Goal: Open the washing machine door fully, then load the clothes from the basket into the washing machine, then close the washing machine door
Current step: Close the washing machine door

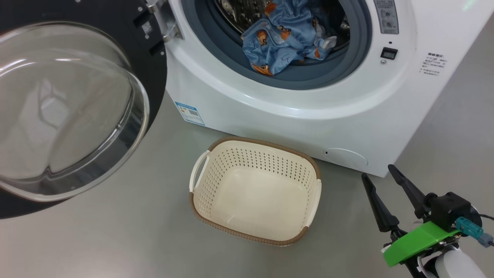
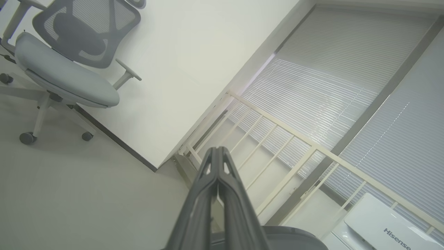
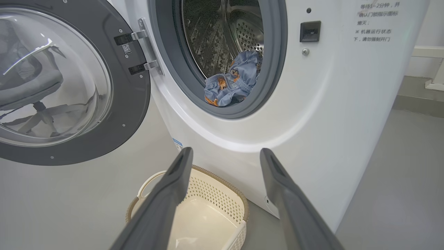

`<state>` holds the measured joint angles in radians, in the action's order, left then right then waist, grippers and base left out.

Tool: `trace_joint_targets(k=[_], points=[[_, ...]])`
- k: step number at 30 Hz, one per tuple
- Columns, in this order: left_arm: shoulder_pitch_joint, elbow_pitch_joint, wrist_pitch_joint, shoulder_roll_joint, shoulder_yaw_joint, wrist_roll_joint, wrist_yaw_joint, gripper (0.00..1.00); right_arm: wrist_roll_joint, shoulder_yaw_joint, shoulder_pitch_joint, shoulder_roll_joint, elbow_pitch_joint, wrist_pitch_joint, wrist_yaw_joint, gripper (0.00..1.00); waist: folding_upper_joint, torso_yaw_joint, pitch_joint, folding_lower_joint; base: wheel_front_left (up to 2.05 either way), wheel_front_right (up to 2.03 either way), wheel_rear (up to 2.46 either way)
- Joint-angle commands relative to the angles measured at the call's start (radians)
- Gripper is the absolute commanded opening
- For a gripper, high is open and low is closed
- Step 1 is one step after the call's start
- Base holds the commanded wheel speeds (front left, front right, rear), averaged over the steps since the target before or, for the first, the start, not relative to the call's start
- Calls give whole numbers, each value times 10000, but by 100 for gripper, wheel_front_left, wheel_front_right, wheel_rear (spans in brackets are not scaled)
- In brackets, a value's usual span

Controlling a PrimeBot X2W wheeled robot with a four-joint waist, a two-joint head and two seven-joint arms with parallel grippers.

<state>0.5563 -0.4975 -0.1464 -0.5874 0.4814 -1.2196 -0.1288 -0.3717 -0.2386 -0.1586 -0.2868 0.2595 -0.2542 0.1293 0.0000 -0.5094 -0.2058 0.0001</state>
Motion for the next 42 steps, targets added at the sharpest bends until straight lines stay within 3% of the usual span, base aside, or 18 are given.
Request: trace_joint_targets(k=[1,14,19,29,42], points=[[556,-280,379,-959,203,-271,-19,0,66,-254,-271,-101,-292,-76,14,100,0,136,-180,-1,0,0,0],[2368,-4095,3278,-2496,-896,-1164,-19,0,165,-437,-601,-173,-311,-76,14,100,0,357,-765,-1,0,0,0],[2677,-4641,4562,-2834,-1199,-1444,-19,0,183,-500,-796,-260,-317,-76,14,100,0,331,-1039,-1,0,0,0],[2976,-5290,5687,-2897,-1396,-1821,-19,0,202,-531,-960,-521,-344,-76,14,100,0,197,-1420,-1,0,0,0],[2847,-5253,6333,-2693,-1608,-2052,-19,0,229,-584,-1037,-624,-326,-76,14,100,0,157,-1513,-1,0,0,0]])
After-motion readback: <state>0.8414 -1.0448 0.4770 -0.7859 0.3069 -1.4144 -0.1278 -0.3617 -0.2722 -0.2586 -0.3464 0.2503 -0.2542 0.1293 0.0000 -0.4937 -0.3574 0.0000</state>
